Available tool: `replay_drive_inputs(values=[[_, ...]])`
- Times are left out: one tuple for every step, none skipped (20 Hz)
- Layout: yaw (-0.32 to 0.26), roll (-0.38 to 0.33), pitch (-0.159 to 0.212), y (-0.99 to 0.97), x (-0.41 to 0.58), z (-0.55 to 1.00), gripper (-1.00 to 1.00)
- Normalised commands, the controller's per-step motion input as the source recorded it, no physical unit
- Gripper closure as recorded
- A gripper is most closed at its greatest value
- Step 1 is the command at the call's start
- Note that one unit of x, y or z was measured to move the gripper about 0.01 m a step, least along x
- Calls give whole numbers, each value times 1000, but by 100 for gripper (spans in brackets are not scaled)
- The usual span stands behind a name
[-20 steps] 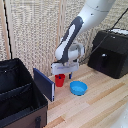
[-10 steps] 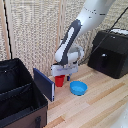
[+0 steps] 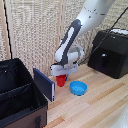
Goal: Please find the red cup among the items before you. Carefully move your gripper towards it and gently hold it. Locate the front section of the organizer in front of you. Transfer the red cup above the front section and let go, placing it within that section.
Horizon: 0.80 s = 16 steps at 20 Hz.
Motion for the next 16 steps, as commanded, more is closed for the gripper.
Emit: replay_drive_inputs(values=[[0,1,30,89,91,943,100],[-15,24,49,109,94,1000,100],[-29,41,58,109,54,986,100],[-31,44,62,106,37,971,100],[-12,19,38,106,137,1000,100],[-11,47,66,177,37,957,100],[-24,50,81,149,0,917,100],[-9,67,85,214,0,880,100],[-1,86,91,263,0,834,100],[0,90,112,286,0,771,100],[0,92,118,306,0,754,100],[0,106,118,343,0,734,100],[0,112,118,369,0,723,100],[0,121,118,403,0,700,100],[0,124,109,443,0,691,100],[0,129,96,486,0,686,100]])
